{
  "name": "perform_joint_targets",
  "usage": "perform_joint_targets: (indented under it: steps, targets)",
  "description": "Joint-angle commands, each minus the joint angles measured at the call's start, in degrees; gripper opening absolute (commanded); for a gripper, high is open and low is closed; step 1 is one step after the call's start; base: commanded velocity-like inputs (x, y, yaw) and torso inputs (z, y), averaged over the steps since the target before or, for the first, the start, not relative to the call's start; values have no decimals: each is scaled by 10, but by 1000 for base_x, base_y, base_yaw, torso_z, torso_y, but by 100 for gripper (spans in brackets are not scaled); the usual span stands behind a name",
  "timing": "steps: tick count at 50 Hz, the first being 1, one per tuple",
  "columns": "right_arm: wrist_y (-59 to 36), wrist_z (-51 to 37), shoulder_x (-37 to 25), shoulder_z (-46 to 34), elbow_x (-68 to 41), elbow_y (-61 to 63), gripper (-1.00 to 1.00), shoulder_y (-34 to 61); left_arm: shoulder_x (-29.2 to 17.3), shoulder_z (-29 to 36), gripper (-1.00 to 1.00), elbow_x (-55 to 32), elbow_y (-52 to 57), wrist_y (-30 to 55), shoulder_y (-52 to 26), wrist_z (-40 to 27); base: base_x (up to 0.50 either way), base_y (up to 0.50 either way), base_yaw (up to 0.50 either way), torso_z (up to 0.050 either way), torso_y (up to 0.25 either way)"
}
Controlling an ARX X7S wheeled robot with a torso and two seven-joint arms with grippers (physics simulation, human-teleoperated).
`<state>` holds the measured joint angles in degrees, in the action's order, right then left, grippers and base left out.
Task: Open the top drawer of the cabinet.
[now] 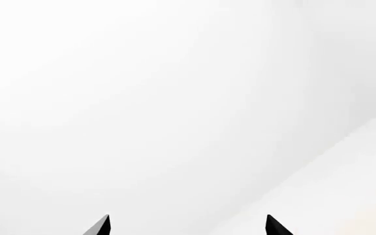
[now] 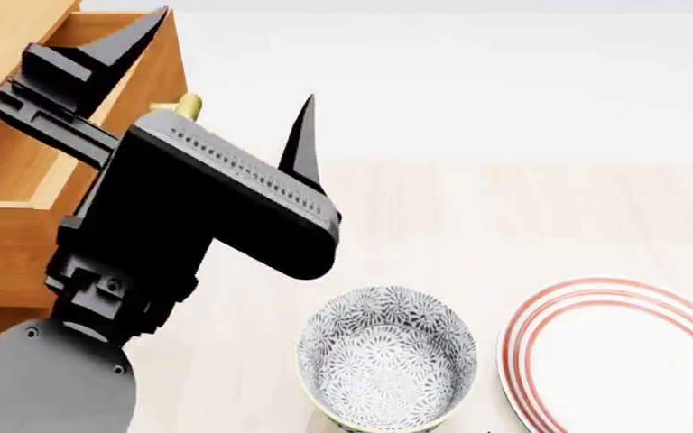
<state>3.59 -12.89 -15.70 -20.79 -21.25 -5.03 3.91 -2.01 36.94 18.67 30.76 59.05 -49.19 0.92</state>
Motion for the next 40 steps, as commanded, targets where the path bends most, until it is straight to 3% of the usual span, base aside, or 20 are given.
perform_joint_targets:
  steps: [1,8,24,40]
  targets:
    - [1,8,8,7,8,0,100,-2,3,-76,100,-64,110,112,-40,-14,0,0,0,0,0]
    - [2,7,7,6,8,-3,100,-1,-36,-121,100,-81,12,17,-37,-23,0,0,0,0,0]
    - [-5,3,3,1,5,6,100,-3,-50,-177,100,-97,-211,-114,-61,-70,0,0,0,0,0]
    - [-4,4,0,-5,4,8,100,-4,-47,-186,100,-114,-312,-156,-89,-83,0,0,0,0,0]
